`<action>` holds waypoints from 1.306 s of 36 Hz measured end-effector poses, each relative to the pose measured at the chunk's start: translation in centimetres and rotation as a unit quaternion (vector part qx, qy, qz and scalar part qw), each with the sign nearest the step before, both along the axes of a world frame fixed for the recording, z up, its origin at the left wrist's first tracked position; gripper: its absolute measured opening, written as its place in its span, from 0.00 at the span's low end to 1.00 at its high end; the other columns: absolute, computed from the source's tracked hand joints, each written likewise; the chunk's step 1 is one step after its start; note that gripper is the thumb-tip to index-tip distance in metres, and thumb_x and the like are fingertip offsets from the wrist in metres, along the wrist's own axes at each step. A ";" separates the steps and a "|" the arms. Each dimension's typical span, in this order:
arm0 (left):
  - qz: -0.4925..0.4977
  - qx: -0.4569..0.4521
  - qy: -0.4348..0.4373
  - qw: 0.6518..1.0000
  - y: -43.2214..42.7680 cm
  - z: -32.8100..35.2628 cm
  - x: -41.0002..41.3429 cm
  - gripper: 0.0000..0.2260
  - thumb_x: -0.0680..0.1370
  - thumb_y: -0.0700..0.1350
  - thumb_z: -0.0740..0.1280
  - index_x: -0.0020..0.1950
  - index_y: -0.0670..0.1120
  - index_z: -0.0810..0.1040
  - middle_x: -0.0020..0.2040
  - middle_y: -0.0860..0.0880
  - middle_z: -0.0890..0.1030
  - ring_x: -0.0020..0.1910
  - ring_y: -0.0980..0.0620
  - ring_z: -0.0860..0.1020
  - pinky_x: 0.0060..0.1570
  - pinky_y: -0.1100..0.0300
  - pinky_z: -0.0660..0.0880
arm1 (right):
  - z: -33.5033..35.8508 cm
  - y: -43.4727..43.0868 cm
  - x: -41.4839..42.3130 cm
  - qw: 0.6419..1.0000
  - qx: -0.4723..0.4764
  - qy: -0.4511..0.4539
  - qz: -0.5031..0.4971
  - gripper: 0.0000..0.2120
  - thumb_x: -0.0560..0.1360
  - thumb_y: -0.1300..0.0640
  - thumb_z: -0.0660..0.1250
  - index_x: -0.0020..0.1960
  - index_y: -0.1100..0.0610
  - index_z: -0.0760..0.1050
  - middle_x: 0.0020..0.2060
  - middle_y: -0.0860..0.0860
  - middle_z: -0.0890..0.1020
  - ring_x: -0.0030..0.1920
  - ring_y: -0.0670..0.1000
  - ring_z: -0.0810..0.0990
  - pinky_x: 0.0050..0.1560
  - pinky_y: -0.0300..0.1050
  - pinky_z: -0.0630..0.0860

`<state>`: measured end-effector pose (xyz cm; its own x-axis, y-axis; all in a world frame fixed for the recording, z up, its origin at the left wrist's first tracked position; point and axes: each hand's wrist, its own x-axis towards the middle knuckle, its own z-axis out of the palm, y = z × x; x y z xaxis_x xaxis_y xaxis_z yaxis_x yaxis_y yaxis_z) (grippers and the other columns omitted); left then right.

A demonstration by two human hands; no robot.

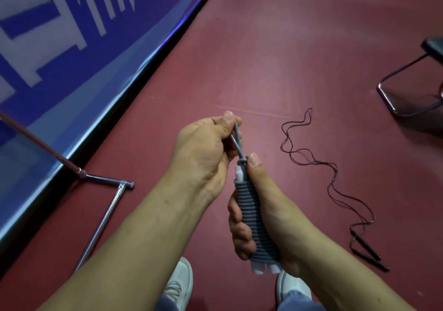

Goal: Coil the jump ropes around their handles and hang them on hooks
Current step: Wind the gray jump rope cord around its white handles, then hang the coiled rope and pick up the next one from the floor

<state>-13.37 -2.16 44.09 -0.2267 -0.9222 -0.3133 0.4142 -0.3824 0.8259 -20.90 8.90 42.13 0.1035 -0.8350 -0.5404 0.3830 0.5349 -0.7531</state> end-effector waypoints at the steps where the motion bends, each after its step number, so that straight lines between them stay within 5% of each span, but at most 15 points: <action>1: 0.000 -0.010 0.000 1.000 0.1 0.3 0.4 0.11 0.82 0.39 0.65 0.40 0.39 0.78 0.27 0.49 0.76 0.29 0.54 0.74 0.31 0.63 0.74 | 0.4 0.0 0.4 1.000 -0.004 0.000 0.006 0.37 0.67 0.21 0.58 0.33 0.57 0.69 0.25 0.56 0.67 0.22 0.51 0.64 0.28 0.41 0.66; 10: -0.053 -0.168 -0.057 0.983 0.3 10.2 6.7 0.11 0.82 0.39 0.65 0.40 0.40 0.81 0.30 0.48 0.77 0.32 0.54 0.74 0.35 0.62 0.72 | 7.3 -1.4 3.6 0.990 -0.128 -0.011 0.056 0.39 0.71 0.22 0.57 0.37 0.60 0.76 0.27 0.59 0.75 0.25 0.55 0.74 0.31 0.45 0.75; 15: -0.017 -0.254 -0.102 0.962 1.0 19.3 12.9 0.12 0.82 0.39 0.65 0.39 0.40 0.81 0.30 0.47 0.77 0.33 0.50 0.73 0.36 0.59 0.70 | 14.6 -1.9 8.9 0.972 -0.209 -0.052 0.091 0.34 0.77 0.29 0.53 0.51 0.59 0.79 0.27 0.59 0.72 0.23 0.53 0.70 0.31 0.45 0.69; 20: 0.063 -0.268 -0.099 0.956 2.5 26.1 18.0 0.12 0.82 0.37 0.64 0.39 0.38 0.79 0.26 0.49 0.77 0.28 0.54 0.75 0.32 0.63 0.75 | 20.9 -1.7 14.5 0.957 -0.245 -0.069 0.136 0.32 0.73 0.26 0.57 0.42 0.57 0.75 0.25 0.57 0.69 0.20 0.51 0.65 0.30 0.44 0.60; 26: 0.127 -0.281 -0.132 0.942 3.7 30.6 23.8 0.13 0.82 0.38 0.65 0.39 0.40 0.80 0.27 0.48 0.78 0.31 0.51 0.75 0.38 0.57 0.74 | 25.0 -2.0 19.8 0.950 -0.265 -0.054 0.158 0.33 0.70 0.26 0.62 0.44 0.58 0.73 0.27 0.57 0.68 0.22 0.51 0.66 0.29 0.43 0.64; 30: 0.103 -0.347 -0.268 0.893 3.0 32.5 28.7 0.10 0.82 0.41 0.65 0.45 0.38 0.83 0.33 0.47 0.80 0.32 0.53 0.76 0.36 0.60 0.75 | 26.6 -3.5 22.3 0.941 -0.279 -0.034 0.189 0.33 0.74 0.26 0.60 0.44 0.58 0.76 0.29 0.58 0.73 0.25 0.54 0.70 0.31 0.45 0.70; 36: 0.075 -0.353 -0.384 0.850 -2.0 34.8 35.4 0.06 0.80 0.42 0.70 0.49 0.40 0.84 0.38 0.45 0.83 0.35 0.53 0.79 0.38 0.59 0.76 | 27.8 -9.7 26.0 0.927 -0.294 -0.039 0.231 0.31 0.78 0.32 0.60 0.64 0.57 0.73 0.42 0.61 0.81 0.33 0.62 0.82 0.38 0.53 0.79; 40: 0.089 -0.340 -0.483 0.802 -6.9 36.5 38.7 0.07 0.81 0.43 0.70 0.48 0.41 0.84 0.39 0.44 0.84 0.35 0.54 0.80 0.38 0.59 0.76 | 28.4 -15.5 29.2 0.911 -0.343 0.008 0.227 0.22 0.80 0.41 0.66 0.61 0.58 0.72 0.42 0.64 0.78 0.38 0.66 0.83 0.42 0.61 0.83; 44: 0.114 -0.321 -0.541 0.769 -12.1 37.6 41.5 0.06 0.80 0.43 0.70 0.48 0.41 0.85 0.45 0.41 0.86 0.45 0.45 0.85 0.48 0.52 0.84 | 28.5 -21.7 32.3 0.893 -0.390 0.066 0.215 0.18 0.82 0.44 0.64 0.60 0.59 0.75 0.41 0.60 0.84 0.42 0.61 0.85 0.51 0.63 0.83; 47: 0.137 -0.311 -0.580 0.740 -15.5 37.7 43.1 0.05 0.80 0.44 0.71 0.48 0.43 0.85 0.45 0.44 0.85 0.44 0.48 0.85 0.35 0.63 0.81 | 27.8 -26.7 34.7 0.877 -0.409 0.120 0.221 0.19 0.82 0.42 0.63 0.59 0.57 0.78 0.43 0.57 0.86 0.43 0.55 0.86 0.54 0.61 0.82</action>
